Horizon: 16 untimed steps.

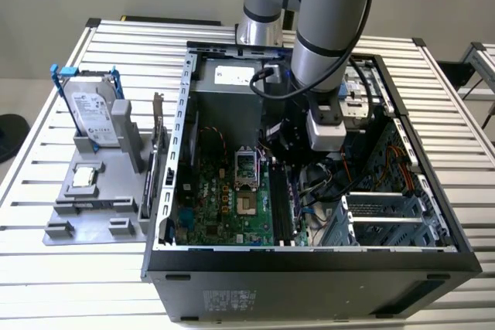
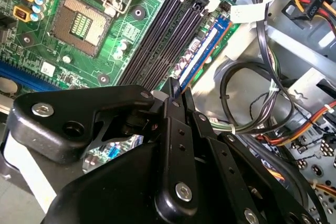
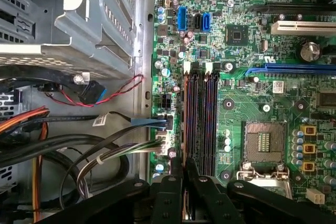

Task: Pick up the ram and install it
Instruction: 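Insert the ram into the slot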

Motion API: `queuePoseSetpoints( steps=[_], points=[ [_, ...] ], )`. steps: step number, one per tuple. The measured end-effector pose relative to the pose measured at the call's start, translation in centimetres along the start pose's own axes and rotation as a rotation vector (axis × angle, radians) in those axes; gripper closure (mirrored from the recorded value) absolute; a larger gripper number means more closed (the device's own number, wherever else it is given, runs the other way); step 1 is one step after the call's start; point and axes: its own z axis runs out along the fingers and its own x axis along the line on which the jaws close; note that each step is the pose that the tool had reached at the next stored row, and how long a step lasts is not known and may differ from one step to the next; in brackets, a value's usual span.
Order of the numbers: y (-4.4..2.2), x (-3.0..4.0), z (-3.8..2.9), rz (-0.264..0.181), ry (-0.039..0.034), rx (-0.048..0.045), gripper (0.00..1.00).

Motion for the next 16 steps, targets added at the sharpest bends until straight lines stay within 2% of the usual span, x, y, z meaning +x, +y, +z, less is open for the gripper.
queuePoseSetpoints(
  steps=[16],
  points=[
    [0.28,-0.01,1.17,0.000,-0.0001,0.0000,1.00]
  ],
)
